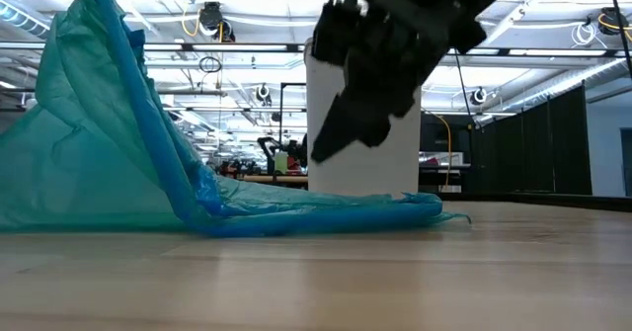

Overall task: Place trash/remove bag and relplace
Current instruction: Insert the new blue trash bag into the white trash bin

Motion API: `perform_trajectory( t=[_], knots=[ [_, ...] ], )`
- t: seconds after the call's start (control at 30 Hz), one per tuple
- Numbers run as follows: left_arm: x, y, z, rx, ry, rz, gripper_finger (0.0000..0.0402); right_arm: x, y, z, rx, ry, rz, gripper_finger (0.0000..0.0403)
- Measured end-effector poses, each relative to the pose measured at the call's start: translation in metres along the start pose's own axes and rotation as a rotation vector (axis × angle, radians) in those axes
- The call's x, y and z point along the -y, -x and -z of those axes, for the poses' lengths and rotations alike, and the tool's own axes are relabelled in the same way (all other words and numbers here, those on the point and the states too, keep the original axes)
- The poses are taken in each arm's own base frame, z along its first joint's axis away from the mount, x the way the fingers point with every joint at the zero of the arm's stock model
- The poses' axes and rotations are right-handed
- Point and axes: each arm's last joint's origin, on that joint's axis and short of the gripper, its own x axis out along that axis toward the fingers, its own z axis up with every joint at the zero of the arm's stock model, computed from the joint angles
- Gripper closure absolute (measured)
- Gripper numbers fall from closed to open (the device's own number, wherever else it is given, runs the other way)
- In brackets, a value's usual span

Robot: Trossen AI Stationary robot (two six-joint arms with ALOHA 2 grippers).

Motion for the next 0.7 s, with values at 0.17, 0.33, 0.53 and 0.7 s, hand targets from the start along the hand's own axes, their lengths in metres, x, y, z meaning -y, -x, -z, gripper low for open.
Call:
perform_trajectory(
  t=[0.17,0.33,0.53,0.7],
  knots=[
    [0.0,0.0,0.0,-0.002,0.003,0.001,0.0402,0.008,-0.019,0.013,-0.06,0.01,0.057,0.0271],
    [0.0,0.0,0.0,-0.002,0.004,0.001,0.0402,0.013,-0.026,0.019,-0.072,0.012,0.134,0.0271],
    [0.0,0.0,0.0,-0.003,0.002,0.0,0.0402,0.012,-0.025,0.01,-0.039,0.035,0.142,0.0271],
    [0.0,0.0,0.001,-0.006,-0.002,-0.002,0.0402,0.002,-0.022,-0.008,0.01,0.142,0.127,0.0271]
  ],
)
